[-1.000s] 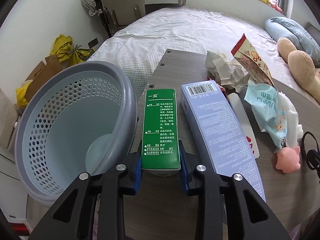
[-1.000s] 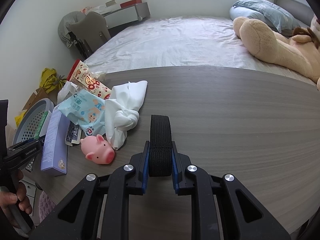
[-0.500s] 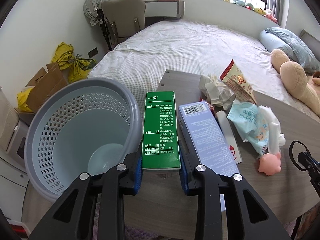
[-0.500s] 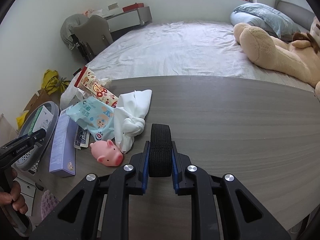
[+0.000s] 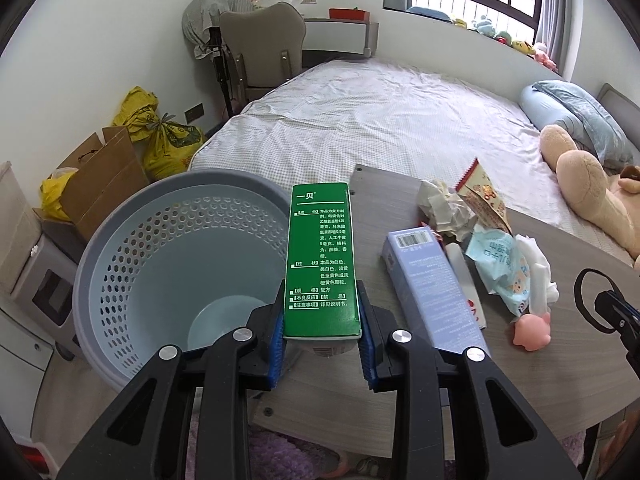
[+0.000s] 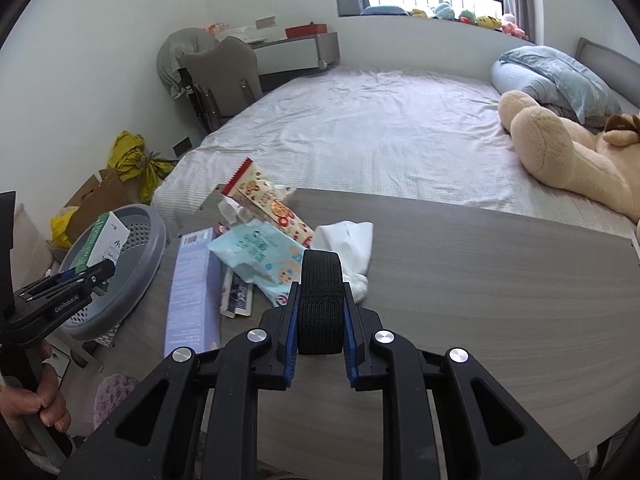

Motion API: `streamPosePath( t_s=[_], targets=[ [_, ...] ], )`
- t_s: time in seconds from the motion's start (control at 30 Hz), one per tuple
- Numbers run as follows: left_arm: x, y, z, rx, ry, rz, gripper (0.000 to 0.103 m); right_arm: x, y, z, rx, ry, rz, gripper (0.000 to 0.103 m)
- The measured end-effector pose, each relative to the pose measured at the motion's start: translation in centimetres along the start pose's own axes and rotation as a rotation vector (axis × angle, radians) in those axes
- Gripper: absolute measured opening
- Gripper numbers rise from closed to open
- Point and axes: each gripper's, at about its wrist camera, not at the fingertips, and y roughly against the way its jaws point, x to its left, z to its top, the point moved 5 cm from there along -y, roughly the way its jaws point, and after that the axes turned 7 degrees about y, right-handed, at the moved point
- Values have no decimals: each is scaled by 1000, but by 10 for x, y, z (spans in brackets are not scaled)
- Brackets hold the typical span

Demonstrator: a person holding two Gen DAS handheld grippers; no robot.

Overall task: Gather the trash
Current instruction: 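Carry the green box and black band over the grey basket with both grippers, then open both grippers to drop the green box and black band into the basket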

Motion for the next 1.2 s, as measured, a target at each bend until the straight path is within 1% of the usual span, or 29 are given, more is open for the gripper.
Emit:
streamPosePath(
  t_s=[0.2, 0.3, 0.47, 0.67, 0.83, 1.07, 1.1, 1.17, 1.2],
  targets=[
    [38, -1, 4, -1, 41, 37, 29, 54, -11, 21, -11, 70, 95, 19],
    [64, -3, 8, 2, 64, 72, 29, 87, -23, 30, -5, 114, 154, 19],
    [98, -9, 11, 15, 96, 109, 29, 142, -44, 41, 14, 188, 254, 19],
    [126, -21, 12, 47, 119, 123, 29, 196, -69, 48, 44, 260, 344, 19],
    [141, -32, 13, 70, 128, 130, 29, 224, -87, 49, 77, 287, 396, 19],
    [154, -41, 14, 84, 155, 136, 30, 237, -103, 52, 110, 296, 417, 20],
    [155, -41, 14, 85, 157, 136, 31, 237, -104, 53, 108, 294, 414, 22],
    [158, -41, 14, 82, 165, 142, 44, 236, -104, 53, 105, 294, 404, 28],
    [160, -41, 14, 80, 168, 144, 46, 236, -105, 53, 102, 291, 400, 36]
  ],
)
